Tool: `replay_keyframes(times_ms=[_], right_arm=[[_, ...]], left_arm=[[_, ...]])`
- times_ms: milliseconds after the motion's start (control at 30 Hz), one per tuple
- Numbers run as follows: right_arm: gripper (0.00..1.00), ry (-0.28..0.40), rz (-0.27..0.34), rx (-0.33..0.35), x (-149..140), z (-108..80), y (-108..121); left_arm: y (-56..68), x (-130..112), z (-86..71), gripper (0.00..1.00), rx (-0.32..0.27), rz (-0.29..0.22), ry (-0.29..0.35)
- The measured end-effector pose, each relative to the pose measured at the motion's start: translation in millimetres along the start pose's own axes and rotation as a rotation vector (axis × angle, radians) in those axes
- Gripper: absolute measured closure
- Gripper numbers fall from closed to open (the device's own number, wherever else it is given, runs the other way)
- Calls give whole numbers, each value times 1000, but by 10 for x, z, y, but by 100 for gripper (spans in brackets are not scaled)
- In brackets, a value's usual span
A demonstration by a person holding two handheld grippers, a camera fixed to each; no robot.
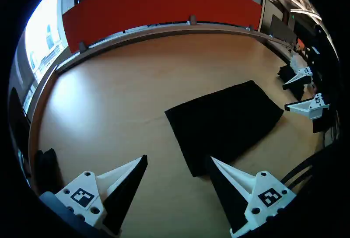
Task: Fold towel
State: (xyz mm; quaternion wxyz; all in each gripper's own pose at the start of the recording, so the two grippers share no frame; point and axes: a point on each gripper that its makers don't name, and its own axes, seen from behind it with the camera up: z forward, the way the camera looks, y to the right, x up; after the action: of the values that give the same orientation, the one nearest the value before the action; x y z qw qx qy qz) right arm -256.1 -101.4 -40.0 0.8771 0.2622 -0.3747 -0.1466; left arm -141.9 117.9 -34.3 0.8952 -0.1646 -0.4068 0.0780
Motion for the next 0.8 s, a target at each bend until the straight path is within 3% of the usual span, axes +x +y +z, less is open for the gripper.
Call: replay_keyframes(times_ms=[800], right_arm=[[0, -13, -70, 70, -6, 94, -37]], left_arm=[[-99, -171, -210, 3, 63, -72, 53]])
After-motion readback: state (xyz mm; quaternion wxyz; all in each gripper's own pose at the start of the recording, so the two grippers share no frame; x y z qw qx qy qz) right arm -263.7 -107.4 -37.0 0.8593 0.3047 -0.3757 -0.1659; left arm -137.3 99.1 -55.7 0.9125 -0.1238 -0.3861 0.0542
